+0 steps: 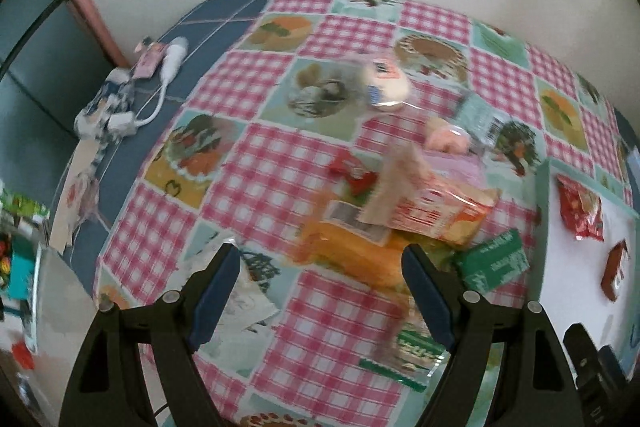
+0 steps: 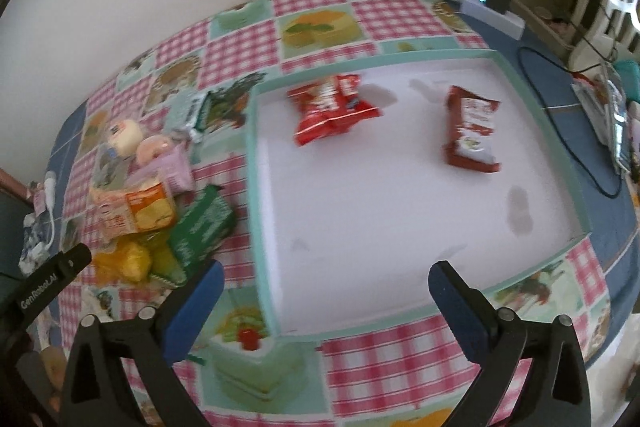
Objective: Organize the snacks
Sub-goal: 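Move both open tools back over the snack pile, then grasp the white paper packet with the left tool while the right grasps the green-wrapped cookie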
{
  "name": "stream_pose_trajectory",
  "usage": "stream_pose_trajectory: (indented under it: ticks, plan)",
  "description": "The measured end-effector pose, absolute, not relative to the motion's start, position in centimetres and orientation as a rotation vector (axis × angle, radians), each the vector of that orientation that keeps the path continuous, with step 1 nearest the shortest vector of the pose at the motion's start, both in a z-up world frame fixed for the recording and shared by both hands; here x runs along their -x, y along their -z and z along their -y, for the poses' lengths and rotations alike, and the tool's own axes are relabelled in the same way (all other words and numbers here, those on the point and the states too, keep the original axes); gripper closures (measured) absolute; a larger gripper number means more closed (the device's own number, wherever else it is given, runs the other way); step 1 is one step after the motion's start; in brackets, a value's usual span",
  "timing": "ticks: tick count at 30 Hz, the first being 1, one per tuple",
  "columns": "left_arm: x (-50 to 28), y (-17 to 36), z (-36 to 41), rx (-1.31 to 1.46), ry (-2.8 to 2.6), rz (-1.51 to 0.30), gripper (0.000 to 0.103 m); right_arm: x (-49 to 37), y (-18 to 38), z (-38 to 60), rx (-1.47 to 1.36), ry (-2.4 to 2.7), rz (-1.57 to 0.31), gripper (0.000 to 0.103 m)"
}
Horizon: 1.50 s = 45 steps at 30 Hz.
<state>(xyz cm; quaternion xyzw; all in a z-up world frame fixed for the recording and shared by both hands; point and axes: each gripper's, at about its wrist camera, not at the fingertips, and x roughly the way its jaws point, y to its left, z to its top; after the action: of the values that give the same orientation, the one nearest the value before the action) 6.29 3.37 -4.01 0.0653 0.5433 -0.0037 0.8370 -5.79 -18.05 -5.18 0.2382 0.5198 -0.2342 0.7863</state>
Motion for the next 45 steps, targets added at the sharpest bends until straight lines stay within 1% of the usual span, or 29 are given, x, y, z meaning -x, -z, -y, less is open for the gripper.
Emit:
stream_pose_trajectory:
  ticks: [10,15,20,26,34,37,40,45]
  plan:
    - [-7.0,5.4,-11.1,0.055,-0.11,-1.198,0.019,2.5,6.0,13.3,-0.521,0.368,-1.165,0.0]
    - [-7.1,7.4,-15.1,0.135,-0.166,-1.237,0.019,1.0,7.1,10.1,-0.493,0.292,-1.213,0.0]
    - [-7.3,9.3,-17.4,0.199,-0.172,-1.282,0.019,-0.1,8.4,7.9,-0.445,0.26,-1.264,0.0]
    - [-7.7,10.3,-17.5,0.223,-0.126,-1.306,0.019,-1.2,10.7,6.7,-0.433,0.26,-1.331,0.0]
    - [-9.1,12.3,-15.3,0.17,-0.068,-1.351,0.019,-2.5,13.4,5.6,-0.371,0.272,-1.399,0.0]
    - [-9.6,13.4,-14.5,0.137,-0.069,-1.382,0.019,-3.0,13.8,5.1,-0.311,0.284,-1.401,0.0]
    - [-10.2,14.0,-13.8,0.066,-0.094,-1.371,0.019,-3.4,14.2,4.3,-0.253,0.292,-1.409,0.0]
    - [-10.6,14.3,-13.4,0.056,-0.098,-1.358,0.019,-3.4,14.4,3.5,-0.23,0.288,-1.406,0.0]
